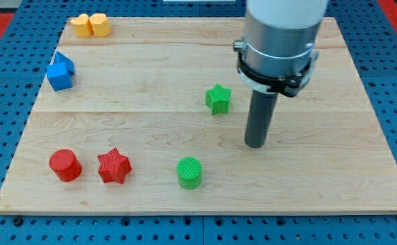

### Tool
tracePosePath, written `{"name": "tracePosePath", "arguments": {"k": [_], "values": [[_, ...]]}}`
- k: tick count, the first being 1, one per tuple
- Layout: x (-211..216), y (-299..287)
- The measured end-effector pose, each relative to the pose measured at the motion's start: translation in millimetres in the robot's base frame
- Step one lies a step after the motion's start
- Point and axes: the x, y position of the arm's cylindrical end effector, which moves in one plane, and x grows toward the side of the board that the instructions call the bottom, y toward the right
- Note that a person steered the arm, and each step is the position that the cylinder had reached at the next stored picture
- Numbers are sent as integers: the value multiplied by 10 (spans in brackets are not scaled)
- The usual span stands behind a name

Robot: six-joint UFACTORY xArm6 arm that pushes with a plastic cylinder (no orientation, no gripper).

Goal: Push green circle to right side of red star

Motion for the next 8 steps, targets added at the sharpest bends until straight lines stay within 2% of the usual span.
{"name": "tracePosePath", "arguments": {"k": [2,3,4,5,6,7,8], "values": [[137,-398],[236,-243],[688,-336],[935,-602],[782,-808],[604,-834],[598,-747]]}}
